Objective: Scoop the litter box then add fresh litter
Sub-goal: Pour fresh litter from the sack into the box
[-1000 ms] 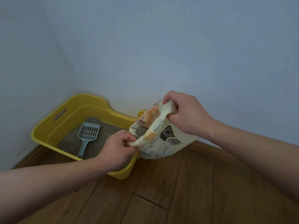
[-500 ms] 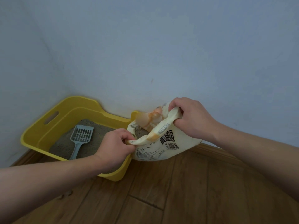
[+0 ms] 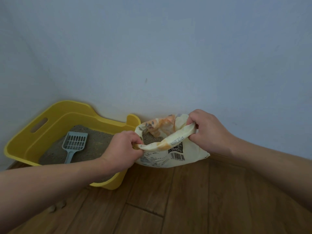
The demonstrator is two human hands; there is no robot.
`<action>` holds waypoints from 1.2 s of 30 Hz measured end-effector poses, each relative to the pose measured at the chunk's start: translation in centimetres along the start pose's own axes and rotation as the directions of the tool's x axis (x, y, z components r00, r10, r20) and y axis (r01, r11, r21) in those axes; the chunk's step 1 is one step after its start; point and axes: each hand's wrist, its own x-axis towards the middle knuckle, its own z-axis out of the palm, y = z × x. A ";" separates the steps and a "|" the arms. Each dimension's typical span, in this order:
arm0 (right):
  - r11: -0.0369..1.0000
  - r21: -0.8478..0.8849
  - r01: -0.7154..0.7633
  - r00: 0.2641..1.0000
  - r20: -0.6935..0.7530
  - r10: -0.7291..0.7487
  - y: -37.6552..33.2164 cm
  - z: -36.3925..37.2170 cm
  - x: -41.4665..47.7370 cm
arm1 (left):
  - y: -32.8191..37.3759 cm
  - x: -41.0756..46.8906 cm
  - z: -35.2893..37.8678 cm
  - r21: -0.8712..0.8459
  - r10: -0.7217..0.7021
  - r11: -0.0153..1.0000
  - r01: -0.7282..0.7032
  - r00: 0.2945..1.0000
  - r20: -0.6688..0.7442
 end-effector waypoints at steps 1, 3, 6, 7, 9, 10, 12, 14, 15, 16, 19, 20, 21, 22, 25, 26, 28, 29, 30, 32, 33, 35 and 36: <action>1.000 0.005 -0.002 1.000 0.002 0.002 0.4 0.1 -0.2 | 0.0 0.1 0.2 0.008 0.000 1.000 0.000 1.000 0.012; 1.000 0.014 -0.002 1.000 0.008 0.002 1.1 0.4 -0.6 | 0.1 0.4 0.8 0.002 -0.003 1.000 0.003 1.000 0.027; 0.999 0.033 0.002 1.000 0.010 -0.002 2.1 0.9 -1.0 | 0.2 0.9 1.5 -0.010 -0.027 1.000 0.027 0.998 0.053; 0.999 0.036 0.008 1.000 0.007 -0.008 2.5 1.1 -1.0 | 0.2 1.1 1.8 -0.012 -0.039 0.999 0.040 0.997 0.061; 0.999 0.044 0.013 1.000 -0.002 -0.013 3.2 1.4 -1.1 | 0.2 1.5 2.2 -0.025 -0.057 0.998 0.059 0.996 0.063; 0.999 0.051 0.013 1.000 -0.009 -0.012 3.5 1.6 -1.1 | 0.2 1.7 2.5 -0.029 -0.061 0.998 0.063 0.996 0.060; 0.998 0.060 0.015 1.000 -0.021 -0.014 4.2 1.9 -1.1 | 0.3 2.1 3.0 -0.021 -0.061 0.998 0.062 0.996 0.057; 0.998 0.062 0.011 0.999 -0.033 -0.009 5.0 2.4 -1.2 | 0.3 2.4 3.7 -0.005 -0.060 0.998 0.060 0.996 0.060; 0.998 0.063 0.007 0.999 -0.040 -0.005 5.3 2.7 -1.3 | 0.3 2.6 4.0 0.004 -0.058 0.998 0.057 0.996 0.064; 0.998 0.068 0.000 0.999 -0.047 0.003 5.8 3.1 -1.5 | 0.3 2.8 4.4 0.013 -0.054 0.998 0.054 0.996 0.070; 0.996 0.079 -0.036 0.998 -0.051 0.040 7.2 4.5 -2.2 | 0.2 3.3 5.7 0.041 -0.031 0.999 0.027 0.995 0.099; 0.996 0.077 -0.045 0.998 -0.046 0.049 7.7 4.9 -2.4 | 0.2 3.5 6.2 0.049 -0.032 0.998 0.026 0.993 0.110; 0.996 0.074 -0.052 0.998 -0.039 0.055 8.1 5.4 -2.6 | 0.1 3.6 6.5 0.058 -0.038 0.998 0.031 0.992 0.119; 0.996 0.067 -0.058 0.998 -0.029 0.060 8.4 5.7 -2.7 | 0.0 3.8 6.9 0.064 -0.044 0.997 0.036 0.991 0.124; 0.995 0.060 -0.081 0.997 0.000 0.081 9.6 6.4 -3.0 | -0.1 4.0 7.7 0.069 -0.055 0.997 0.046 0.989 0.135; 0.994 0.068 -0.089 0.996 0.008 0.089 9.9 6.4 -3.2 | -0.1 4.0 8.0 0.071 -0.059 0.996 0.049 0.988 0.144; 0.991 0.080 -0.107 0.994 0.024 0.105 10.5 6.5 -3.5 | 0.1 4.0 8.5 0.058 -0.074 0.996 0.065 0.983 0.169; 0.990 0.083 -0.117 0.993 0.028 0.115 10.8 6.5 -3.6 | 0.0 3.9 8.7 0.044 -0.085 0.996 0.078 0.980 0.180; 0.988 0.087 -0.128 0.992 0.030 0.126 10.9 6.5 -3.7 | 0.0 4.0 8.8 0.028 -0.095 0.995 0.091 0.978 0.188; 0.985 0.096 -0.141 0.990 0.033 0.138 11.0 6.6 -3.9 | -0.3 4.0 8.9 -0.004 -0.104 0.994 0.107 0.974 0.201; 0.984 0.101 -0.144 0.989 0.037 0.141 11.0 6.6 -4.0 | -0.4 4.0 8.9 -0.013 -0.108 0.993 0.113 0.972 0.210; 0.984 0.103 -0.148 0.989 0.045 0.144 11.0 6.6 -4.2 | -0.4 3.8 8.9 -0.016 -0.113 0.993 0.119 0.968 0.223; 0.984 0.099 -0.149 0.988 0.048 0.145 11.0 6.6 -4.3 | -0.4 3.7 9.0 -0.011 -0.114 0.993 0.119 0.968 0.225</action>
